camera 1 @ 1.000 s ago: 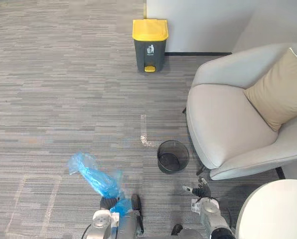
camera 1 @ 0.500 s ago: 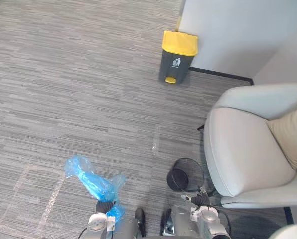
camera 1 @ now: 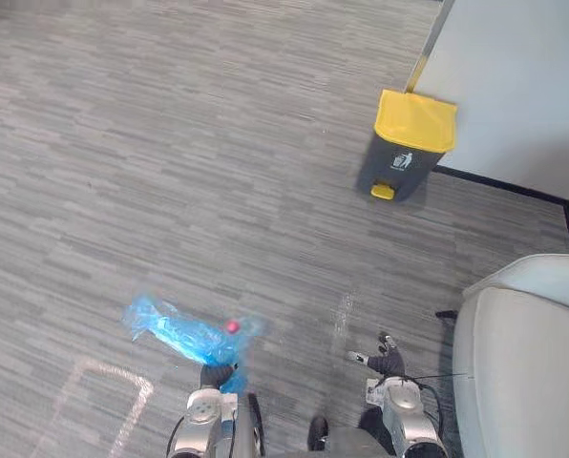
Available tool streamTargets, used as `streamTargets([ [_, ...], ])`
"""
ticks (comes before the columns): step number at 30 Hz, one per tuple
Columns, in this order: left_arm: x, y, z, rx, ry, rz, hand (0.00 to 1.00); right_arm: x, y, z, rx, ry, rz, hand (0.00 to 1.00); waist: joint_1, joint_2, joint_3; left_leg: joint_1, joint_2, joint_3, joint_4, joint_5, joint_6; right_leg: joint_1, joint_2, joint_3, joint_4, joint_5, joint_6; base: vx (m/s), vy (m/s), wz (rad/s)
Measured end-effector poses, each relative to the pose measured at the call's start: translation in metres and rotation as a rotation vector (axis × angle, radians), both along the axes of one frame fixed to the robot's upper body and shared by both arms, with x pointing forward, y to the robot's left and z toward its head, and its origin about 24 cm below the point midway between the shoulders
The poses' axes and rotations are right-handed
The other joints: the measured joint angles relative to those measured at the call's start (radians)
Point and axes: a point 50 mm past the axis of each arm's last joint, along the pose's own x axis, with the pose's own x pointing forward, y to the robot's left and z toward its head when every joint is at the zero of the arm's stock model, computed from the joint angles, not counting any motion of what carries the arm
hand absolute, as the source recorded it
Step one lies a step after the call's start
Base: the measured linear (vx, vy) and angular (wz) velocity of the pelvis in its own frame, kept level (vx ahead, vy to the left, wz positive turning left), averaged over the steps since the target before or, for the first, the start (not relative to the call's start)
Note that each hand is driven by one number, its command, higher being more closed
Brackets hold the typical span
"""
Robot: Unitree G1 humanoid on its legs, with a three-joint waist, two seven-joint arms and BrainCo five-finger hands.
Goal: Gather rubbish on tea table into small bin, then transfer packed bag to large trash can.
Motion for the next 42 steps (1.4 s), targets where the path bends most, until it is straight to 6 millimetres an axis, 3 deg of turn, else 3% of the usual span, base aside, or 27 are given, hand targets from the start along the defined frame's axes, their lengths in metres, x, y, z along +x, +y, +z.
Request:
streamTargets([
  [1,-0.007,-0.005,-0.004,-0.018,0.024,0.004,1.0,-0.005,-0.004,-0.003,-0.008,0.021,-0.013,0.0,0.01,0.018,-0.01,0.011,0.017,-0.027,-0.057,0.131,-0.022,0.004,-0.008,0.045,0.019,-0.053,0.058,0.42,0.379,-0.76],
  [2,-0.003,-0.001,-0.004,-0.001,0.025,0.002,1.0,-0.007,0.003,-0.007,0.018,0.044,-0.019,0.0,0.007,-0.015,-0.011,0.018,-0.016,-0.011,-0.034,0.104,-0.012,-0.004,-0.047,0.066,0.031,-0.061,0.061,0.46,0.412,-0.53],
  [3,0.0,0.002,-0.002,0.008,0.017,-0.001,1.0,-0.009,0.007,-0.009,0.032,0.05,-0.026,0.0,0.004,-0.025,-0.01,0.023,-0.028,-0.003,-0.027,0.088,-0.004,-0.005,-0.048,0.092,0.032,-0.052,0.054,0.34,0.279,-0.22],
  [4,0.001,0.002,-0.001,0.011,0.011,-0.006,1.0,-0.011,0.007,-0.01,0.03,0.057,-0.022,0.0,0.008,-0.032,-0.011,0.036,-0.031,0.029,-0.005,0.051,0.012,-0.009,-0.053,0.094,0.049,-0.042,0.049,0.31,0.246,-0.37],
  [6,-0.003,0.005,-0.003,0.022,0.025,-0.012,1.0,-0.009,0.007,-0.008,0.025,0.05,-0.015,0.0,0.022,-0.035,-0.011,0.09,-0.031,0.095,0.019,-0.021,0.026,-0.035,-0.081,0.142,0.139,-0.023,0.081,0.27,0.248,-0.89],
  [8,-0.009,0.011,-0.006,0.039,0.046,-0.011,1.0,-0.007,0.009,-0.008,0.025,0.047,-0.004,0.0,0.021,-0.041,-0.013,0.15,-0.041,0.153,-0.021,-0.047,0.038,-0.125,-0.112,0.154,0.312,0.012,0.127,0.23,0.2,-0.86],
  [9,-0.008,0.014,-0.006,0.047,0.049,-0.013,1.0,-0.007,0.01,-0.009,0.026,0.054,-0.001,0.0,0.015,-0.041,-0.012,0.178,-0.046,0.168,-0.052,-0.052,0.044,-0.174,-0.125,0.142,0.395,0.03,0.133,0.23,0.145,-0.56],
  [11,-0.01,0.02,-0.008,0.066,0.064,-0.012,1.0,-0.012,0.014,-0.018,0.038,0.11,0.013,0.0,0.004,-0.04,-0.011,0.243,-0.043,0.186,-0.113,-0.068,0.048,-0.255,-0.124,0.072,0.48,-0.031,0.099,0.23,0.051,-0.36],
  [14,-0.014,0.028,-0.01,0.083,0.09,-0.008,1.0,-0.02,0.017,-0.027,0.037,0.175,0.044,0.0,-0.016,-0.034,-0.007,0.339,-0.022,0.221,-0.19,-0.078,0.03,-0.353,-0.088,-0.091,0.412,-0.059,0.046,0.31,-0.069,-0.26],
  [16,-0.017,0.032,-0.012,0.094,0.103,-0.007,1.0,-0.018,0.013,-0.026,0.022,0.176,0.053,0.0,-0.034,-0.025,0.0,0.395,0.0,0.239,-0.218,-0.086,-0.004,-0.411,-0.042,-0.17,0.269,0.002,-0.003,0.41,-0.138,-0.1],
  [17,-0.018,0.036,-0.012,0.104,0.111,-0.009,1.0,-0.019,0.009,-0.026,0.011,0.18,0.052,0.0,-0.045,-0.032,-0.004,0.428,-0.002,0.24,-0.234,-0.094,-0.026,-0.417,-0.018,-0.194,0.13,0.09,-0.009,0.54,-0.176,0.06],
  [18,-0.02,0.039,-0.013,0.115,0.121,-0.011,1.0,-0.022,0.005,-0.028,0.003,0.188,0.049,0.0,-0.049,-0.056,-0.01,0.455,-0.022,0.228,-0.246,-0.1,-0.043,-0.401,-0.011,-0.19,0.055,0.214,-0.043,0.51,-0.148,0.06],
  [19,-0.019,0.034,-0.016,0.104,0.143,-0.017,1.0,-0.026,-0.005,-0.03,-0.026,0.214,0.048,0.0,-0.046,-0.016,-0.01,0.477,0.014,0.2,-0.249,-0.102,-0.058,-0.384,0.018,-0.195,0.076,0.22,-0.111,0.59,-0.172,-0.07],
  [20,-0.017,0.033,-0.015,0.099,0.136,-0.02,1.0,-0.022,-0.013,-0.027,-0.044,0.203,0.038,0.0,-0.045,-0.005,-0.01,0.477,0.024,0.177,-0.221,-0.091,-0.068,-0.39,0.028,-0.194,0.11,0.16,-0.117,0.56,-0.176,-0.22],
  [21,-0.015,0.031,-0.015,0.096,0.133,-0.02,1.0,-0.02,-0.016,-0.026,-0.051,0.198,0.032,0.0,-0.048,0.004,-0.008,0.476,0.037,0.171,-0.191,-0.091,-0.069,-0.387,0.035,-0.194,0.127,0.14,-0.123,0.51,-0.181,-0.19],
  [23,-0.011,0.027,-0.014,0.082,0.119,-0.015,1.0,-0.022,-0.017,-0.027,-0.051,0.201,0.031,0.0,-0.052,0.015,-0.004,0.422,0.078,0.134,0.005,-0.076,-0.089,-0.326,0.06,-0.197,0.109,0.106,-0.127,0.37,-0.131,-0.06],
  [24,-0.011,0.023,-0.013,0.068,0.113,-0.009,1.0,-0.025,-0.016,-0.028,-0.051,0.207,0.031,0.0,-0.052,0.021,0.003,0.383,0.107,0.113,0.164,-0.038,-0.09,-0.262,0.079,-0.193,0.075,0.097,-0.127,0.39,-0.063,-0.15],
  [25,-0.013,0.018,-0.014,0.044,0.108,0.003,1.0,-0.024,-0.01,-0.027,-0.041,0.201,0.041,0.0,-0.041,0.023,0.004,0.317,0.141,0.094,0.358,-0.048,-0.079,-0.19,0.095,-0.176,0.039,0.084,-0.135,0.37,-0.023,-0.4],
  [27,-0.016,0.012,-0.013,0.011,0.097,0.014,1.0,-0.024,-0.004,-0.026,-0.022,0.183,0.032,0.0,-0.025,0.016,0.004,0.221,0.146,0.093,0.48,-0.12,-0.057,-0.127,0.098,-0.136,0.012,0.061,-0.134,0.3,0.049,-0.56],
  [29,-0.017,0.008,-0.013,-0.005,0.095,0.022,1.0,-0.017,0.0,-0.023,-0.007,0.155,0.027,0.0,-0.019,0.013,0.003,0.141,0.127,0.096,0.369,-0.15,-0.036,-0.088,0.09,-0.088,-0.01,0.052,-0.118,0.32,0.105,-0.62],
  [32,-0.016,0.007,-0.013,-0.018,0.087,0.042,1.0,-0.015,0.005,-0.021,0.014,0.139,0.01,0.0,-0.004,0.007,0.009,0.085,0.071,0.07,0.171,-0.139,-0.031,-0.055,0.052,-0.039,-0.009,0.028,-0.075,0.28,0.192,-0.46],
  [33,-0.016,0.003,-0.013,-0.028,0.085,0.043,1.0,-0.02,0.002,-0.023,0.013,0.15,-0.006,0.0,-0.001,0.011,0.007,0.084,0.036,0.044,0.031,-0.087,-0.029,-0.04,0.032,-0.025,-0.008,0.008,-0.041,0.29,0.291,-0.38],
  [34,-0.018,-0.001,-0.014,-0.039,0.094,0.045,1.0,-0.025,-0.003,-0.025,0.002,0.168,-0.015,0.0,0.003,0.029,-0.001,0.102,0.022,0.018,-0.054,0.041,-0.04,-0.035,0.032,0.001,-0.001,-0.015,-0.004,0.35,0.369,-0.44],
  [37,-0.015,0.008,-0.012,-0.017,0.085,0.051,1.0,-0.035,0.008,-0.032,0.039,0.21,-0.015,0.0,0.017,-0.026,-0.022,0.139,-0.039,0.086,-0.062,-0.006,-0.001,-0.018,-0.035,0.044,-0.004,-0.027,0.02,0.36,0.281,-0.31],
  [40,-0.022,0.008,-0.015,-0.018,0.106,0.054,1.0,-0.038,0.011,-0.033,0.04,0.218,-0.007,0.0,0.024,-0.028,-0.024,0.23,-0.061,0.158,-0.072,-0.07,0.027,-0.061,-0.08,0.087,0.173,-0.028,0.058,0.31,0.192,-0.63],
  [42,-0.024,0.007,-0.016,-0.011,0.112,0.032,1.0,-0.037,0.011,-0.032,0.022,0.213,0.014,0.0,0.017,-0.022,-0.024,0.301,-0.068,0.188,-0.097,-0.101,0.038,-0.177,-0.113,0.077,0.442,0.015,0.133,0.3,0.162,-0.36],
])
